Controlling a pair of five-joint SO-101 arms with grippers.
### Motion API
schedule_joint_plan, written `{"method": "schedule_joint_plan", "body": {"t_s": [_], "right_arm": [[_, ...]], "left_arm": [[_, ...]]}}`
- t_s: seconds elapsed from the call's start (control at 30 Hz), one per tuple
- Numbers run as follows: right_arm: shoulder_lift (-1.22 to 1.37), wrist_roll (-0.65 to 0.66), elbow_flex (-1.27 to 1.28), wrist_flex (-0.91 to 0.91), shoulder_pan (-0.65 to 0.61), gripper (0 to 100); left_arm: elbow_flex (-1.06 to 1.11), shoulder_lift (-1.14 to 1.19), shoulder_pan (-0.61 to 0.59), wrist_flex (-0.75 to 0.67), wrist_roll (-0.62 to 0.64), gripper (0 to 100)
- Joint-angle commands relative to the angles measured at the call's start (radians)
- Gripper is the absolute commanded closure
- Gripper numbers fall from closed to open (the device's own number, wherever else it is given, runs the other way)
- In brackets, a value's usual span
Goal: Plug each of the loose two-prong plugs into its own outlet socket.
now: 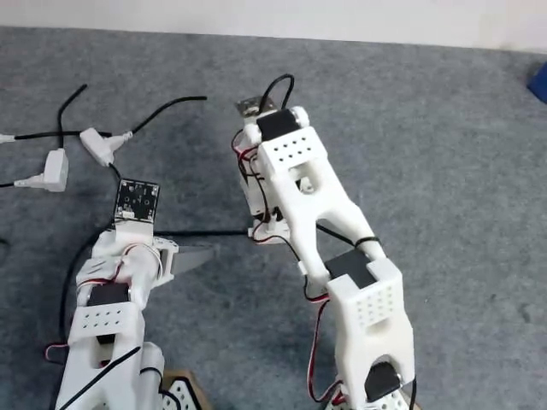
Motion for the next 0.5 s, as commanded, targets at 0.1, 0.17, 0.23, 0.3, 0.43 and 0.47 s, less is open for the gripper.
{"method": "schedule_joint_plan", "body": {"t_s": [0.1,0.17,0.23,0.3,0.43,0.47], "right_arm": [[0.056,-0.012,0.012,-0.048,-0.05,99.1],[0.058,-0.011,0.016,-0.065,-0.048,99.1],[0.058,-0.011,0.016,-0.071,-0.047,99.1],[0.058,-0.009,0.016,-0.074,-0.047,99.1],[0.068,-0.008,0.018,-0.077,-0.045,99.1],[0.082,-0.008,0.018,-0.077,-0.045,99.1]], "left_arm": [[-0.005,-0.013,-0.012,-0.02,0.009,46],[-0.005,-0.013,-0.012,-0.02,0.009,46],[-0.004,-0.013,-0.012,-0.02,0.009,46],[-0.004,-0.013,-0.013,-0.02,0.009,46],[-0.004,-0.013,-0.035,-0.02,0.009,46],[-0.004,-0.013,-0.035,-0.02,0.009,46]]}}
